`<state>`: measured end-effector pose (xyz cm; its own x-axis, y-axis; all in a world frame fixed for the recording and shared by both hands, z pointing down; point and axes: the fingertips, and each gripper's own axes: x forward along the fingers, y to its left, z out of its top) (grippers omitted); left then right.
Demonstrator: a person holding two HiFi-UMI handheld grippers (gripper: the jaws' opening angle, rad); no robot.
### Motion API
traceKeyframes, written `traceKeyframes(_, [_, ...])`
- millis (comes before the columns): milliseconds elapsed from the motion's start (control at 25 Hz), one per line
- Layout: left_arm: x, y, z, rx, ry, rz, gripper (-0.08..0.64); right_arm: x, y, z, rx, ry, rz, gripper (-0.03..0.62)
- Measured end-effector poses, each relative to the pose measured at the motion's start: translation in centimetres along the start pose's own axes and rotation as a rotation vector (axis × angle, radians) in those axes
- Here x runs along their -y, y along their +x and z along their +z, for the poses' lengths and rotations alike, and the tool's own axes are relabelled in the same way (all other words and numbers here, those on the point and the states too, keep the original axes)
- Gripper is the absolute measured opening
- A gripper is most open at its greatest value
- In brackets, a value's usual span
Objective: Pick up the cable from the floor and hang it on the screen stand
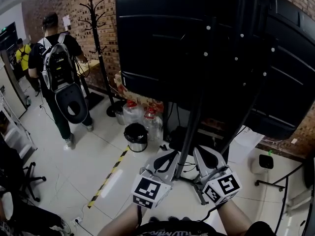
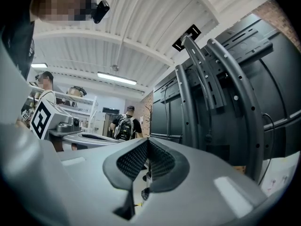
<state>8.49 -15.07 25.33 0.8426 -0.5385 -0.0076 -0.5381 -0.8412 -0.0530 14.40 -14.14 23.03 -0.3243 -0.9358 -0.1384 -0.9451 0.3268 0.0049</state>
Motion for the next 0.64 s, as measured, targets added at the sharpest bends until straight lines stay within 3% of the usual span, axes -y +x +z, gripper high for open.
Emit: traceKeyframes(640, [-1.4, -1.2, -0.9, -0.011, -0.021, 0.071, 0.005, -0.2, 0.8, -2.1, -0.027, 0.036, 0.016, 0.006])
